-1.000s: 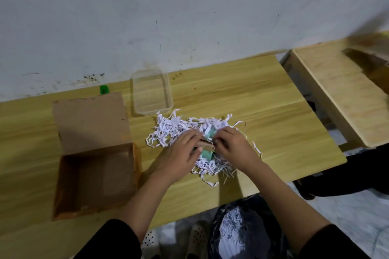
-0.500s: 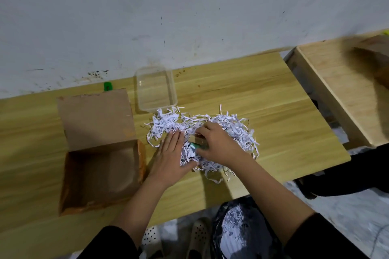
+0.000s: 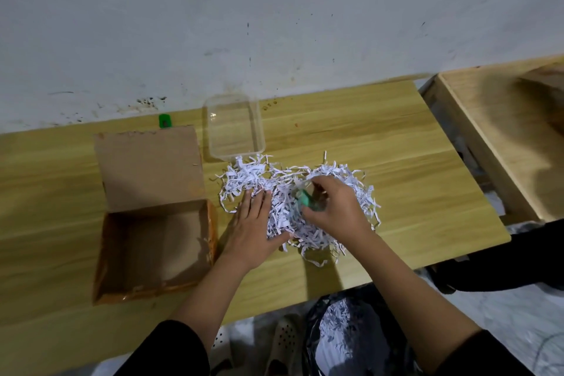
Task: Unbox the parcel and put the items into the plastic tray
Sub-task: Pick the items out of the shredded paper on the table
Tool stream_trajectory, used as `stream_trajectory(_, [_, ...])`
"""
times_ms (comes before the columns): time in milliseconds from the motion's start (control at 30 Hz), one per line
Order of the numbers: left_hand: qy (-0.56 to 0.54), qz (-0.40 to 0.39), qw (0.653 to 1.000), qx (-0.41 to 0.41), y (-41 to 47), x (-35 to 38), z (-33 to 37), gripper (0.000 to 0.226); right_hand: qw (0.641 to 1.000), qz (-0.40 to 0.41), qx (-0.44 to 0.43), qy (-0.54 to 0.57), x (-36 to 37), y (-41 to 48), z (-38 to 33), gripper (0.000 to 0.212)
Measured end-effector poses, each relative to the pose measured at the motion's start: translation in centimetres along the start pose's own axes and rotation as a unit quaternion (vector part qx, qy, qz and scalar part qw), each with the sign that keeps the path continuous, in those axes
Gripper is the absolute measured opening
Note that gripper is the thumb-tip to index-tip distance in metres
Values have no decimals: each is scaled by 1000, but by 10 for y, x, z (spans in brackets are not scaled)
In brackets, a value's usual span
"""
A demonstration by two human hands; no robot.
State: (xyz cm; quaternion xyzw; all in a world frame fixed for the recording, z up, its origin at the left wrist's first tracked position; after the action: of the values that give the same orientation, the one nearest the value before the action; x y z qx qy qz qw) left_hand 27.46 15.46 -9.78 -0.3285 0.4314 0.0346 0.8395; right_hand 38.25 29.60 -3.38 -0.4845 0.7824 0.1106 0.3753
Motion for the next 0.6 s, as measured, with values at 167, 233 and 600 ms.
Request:
stream_trajectory(167, [-11,3,1000,-3,0,-1,2,97,978,131,34,161,-43,19,-23,41])
stream_trajectory(233, [-2,9,1000,-5,0,1,1,106,962,160,47,215,-55,38,-26,45])
stream_trajectory(600, [1,10,1000,-25,1,-3,4,101,988,20,104,117,-14,152,-3,24])
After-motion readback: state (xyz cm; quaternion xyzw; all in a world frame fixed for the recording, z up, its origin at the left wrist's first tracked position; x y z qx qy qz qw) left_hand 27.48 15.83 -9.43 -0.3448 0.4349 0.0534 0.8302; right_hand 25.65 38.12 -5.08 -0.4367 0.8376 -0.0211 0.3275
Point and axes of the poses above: each hand's wrist, its own y-axis towards the middle knuckle, its own x-axis out of the palm, z = x × y, the point moved 1 cm from there along y, towards the middle knuckle, and after that the axes turned 13 degrees about -z, right-handed, at the moved point
